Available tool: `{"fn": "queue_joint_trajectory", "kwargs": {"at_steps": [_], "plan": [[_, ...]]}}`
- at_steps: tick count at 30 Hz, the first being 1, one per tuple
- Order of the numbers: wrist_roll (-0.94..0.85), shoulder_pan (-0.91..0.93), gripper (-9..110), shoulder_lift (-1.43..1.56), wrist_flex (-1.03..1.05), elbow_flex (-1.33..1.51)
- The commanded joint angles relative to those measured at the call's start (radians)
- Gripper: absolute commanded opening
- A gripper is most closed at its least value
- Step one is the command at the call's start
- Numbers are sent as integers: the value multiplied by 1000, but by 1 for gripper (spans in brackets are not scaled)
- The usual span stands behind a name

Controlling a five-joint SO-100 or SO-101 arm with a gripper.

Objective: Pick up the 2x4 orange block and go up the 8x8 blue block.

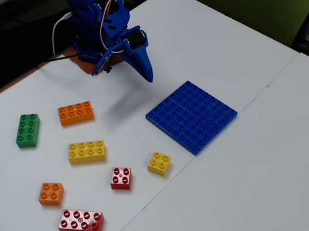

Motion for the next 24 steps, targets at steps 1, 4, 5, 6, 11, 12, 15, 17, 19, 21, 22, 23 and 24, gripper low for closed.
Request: {"fn": "queue_joint_trajectory", "kwargs": {"at_steps": [1,4,5,6,11,12,15,17,19,21,22,23,24], "plan": [[6,-3,0,40,6,43],[6,-3,0,40,6,43],[6,-3,0,40,6,43],[6,-3,0,40,6,43],[6,-3,0,40,6,43],[6,-3,0,40,6,43],[6,-3,0,40,6,43],[6,-3,0,40,6,43],[-2,-8,0,40,6,43],[-3,-11,0,40,6,43],[-3,-11,0,40,6,43],[-3,-11,0,40,6,43],[-3,-11,0,40,6,43]]}}
